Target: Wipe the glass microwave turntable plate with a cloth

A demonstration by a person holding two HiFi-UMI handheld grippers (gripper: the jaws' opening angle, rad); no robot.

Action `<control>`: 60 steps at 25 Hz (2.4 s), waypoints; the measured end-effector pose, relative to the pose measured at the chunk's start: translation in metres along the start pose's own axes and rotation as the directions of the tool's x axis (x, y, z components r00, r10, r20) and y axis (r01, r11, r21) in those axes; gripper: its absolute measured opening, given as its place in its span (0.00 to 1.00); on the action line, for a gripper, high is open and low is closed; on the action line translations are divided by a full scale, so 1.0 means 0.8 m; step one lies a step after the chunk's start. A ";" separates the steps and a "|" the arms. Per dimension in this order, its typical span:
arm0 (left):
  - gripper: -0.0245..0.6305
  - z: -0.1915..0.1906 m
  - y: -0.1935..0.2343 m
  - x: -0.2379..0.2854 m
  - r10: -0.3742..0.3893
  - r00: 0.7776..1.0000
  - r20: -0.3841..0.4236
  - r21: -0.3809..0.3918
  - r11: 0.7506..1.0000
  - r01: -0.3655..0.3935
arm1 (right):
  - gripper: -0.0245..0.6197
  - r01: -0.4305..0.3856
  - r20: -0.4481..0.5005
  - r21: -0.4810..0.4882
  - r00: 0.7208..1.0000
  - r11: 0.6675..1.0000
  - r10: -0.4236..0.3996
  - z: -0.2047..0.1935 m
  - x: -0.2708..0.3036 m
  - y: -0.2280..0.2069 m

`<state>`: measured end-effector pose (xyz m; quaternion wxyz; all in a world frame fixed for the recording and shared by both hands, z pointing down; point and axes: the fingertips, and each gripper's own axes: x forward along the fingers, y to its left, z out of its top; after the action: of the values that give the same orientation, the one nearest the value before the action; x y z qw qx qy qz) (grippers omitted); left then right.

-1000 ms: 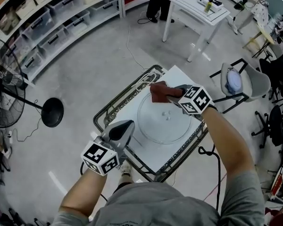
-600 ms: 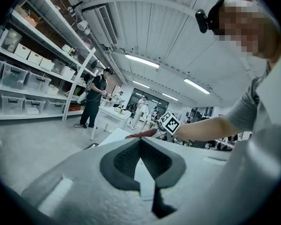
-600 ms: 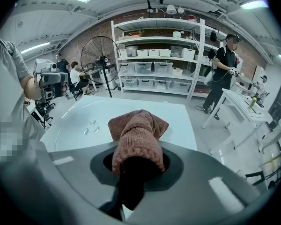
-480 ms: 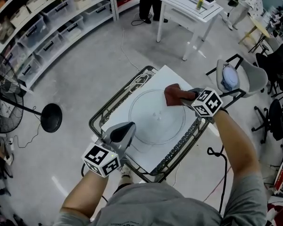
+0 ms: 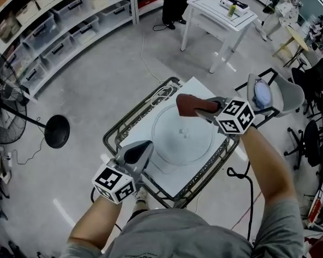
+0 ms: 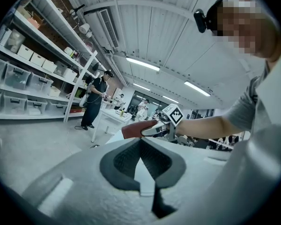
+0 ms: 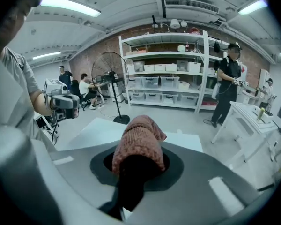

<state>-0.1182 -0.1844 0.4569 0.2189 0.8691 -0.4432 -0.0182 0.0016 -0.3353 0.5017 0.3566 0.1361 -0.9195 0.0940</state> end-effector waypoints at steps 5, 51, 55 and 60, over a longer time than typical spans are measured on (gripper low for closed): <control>0.04 0.003 0.019 -0.030 0.041 0.999 0.018 -0.009 0.999 -0.040 | 0.15 -0.152 0.000 -0.095 0.988 0.984 0.153 0.052 0.072 0.080; 0.04 -0.021 -0.034 0.026 -0.046 0.999 -0.017 -0.006 0.999 0.046 | 0.15 0.022 -0.085 0.007 0.996 1.000 -0.021 -0.084 -0.032 -0.008; 0.04 -0.014 -0.015 0.000 -0.011 1.000 0.003 -0.013 1.000 0.011 | 0.15 -0.064 -0.045 -0.066 0.997 0.996 0.061 -0.018 0.007 0.042; 0.04 -0.014 0.006 -0.035 0.040 0.999 0.020 -0.023 0.999 -0.040 | 0.15 -0.171 -0.043 -0.131 0.985 0.976 0.167 0.027 0.074 0.107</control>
<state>-0.1365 -0.1612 0.4642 0.2245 0.8574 -0.4623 -0.0276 -0.0809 -0.2712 0.5199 0.3702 0.0315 -0.9262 0.0641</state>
